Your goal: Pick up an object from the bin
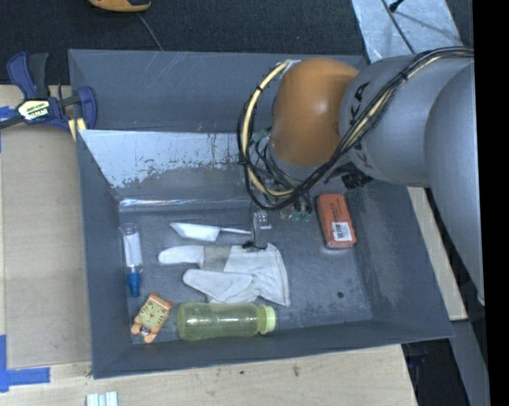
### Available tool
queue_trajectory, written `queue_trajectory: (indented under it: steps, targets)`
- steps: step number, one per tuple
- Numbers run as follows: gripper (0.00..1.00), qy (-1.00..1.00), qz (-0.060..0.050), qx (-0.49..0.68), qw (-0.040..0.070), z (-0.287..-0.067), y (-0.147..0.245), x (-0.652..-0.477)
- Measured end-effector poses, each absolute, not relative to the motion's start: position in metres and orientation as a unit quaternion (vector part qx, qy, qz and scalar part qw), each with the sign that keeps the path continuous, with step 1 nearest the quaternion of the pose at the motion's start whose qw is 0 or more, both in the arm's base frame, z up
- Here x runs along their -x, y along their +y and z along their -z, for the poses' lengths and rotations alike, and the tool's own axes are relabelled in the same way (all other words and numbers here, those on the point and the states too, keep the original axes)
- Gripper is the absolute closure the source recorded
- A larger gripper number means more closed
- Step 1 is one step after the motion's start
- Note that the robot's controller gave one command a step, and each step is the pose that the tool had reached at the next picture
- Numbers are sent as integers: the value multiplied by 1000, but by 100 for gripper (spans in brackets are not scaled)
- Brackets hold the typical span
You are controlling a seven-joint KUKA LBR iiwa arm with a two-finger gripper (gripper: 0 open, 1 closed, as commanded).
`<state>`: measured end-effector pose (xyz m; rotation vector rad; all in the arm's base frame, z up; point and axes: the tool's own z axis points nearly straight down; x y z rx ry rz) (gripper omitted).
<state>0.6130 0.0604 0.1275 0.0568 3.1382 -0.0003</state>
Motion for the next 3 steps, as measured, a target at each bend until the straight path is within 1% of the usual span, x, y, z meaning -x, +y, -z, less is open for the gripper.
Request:
queue_trajectory:
  steps: [1,2,3]
  targets:
    - [0,999,-1,-49,3,-73,127,-626]
    - [100,1000,-1,17,3,-72,120,-626]
    - [100,1000,-1,16,2,-72,119,-626]
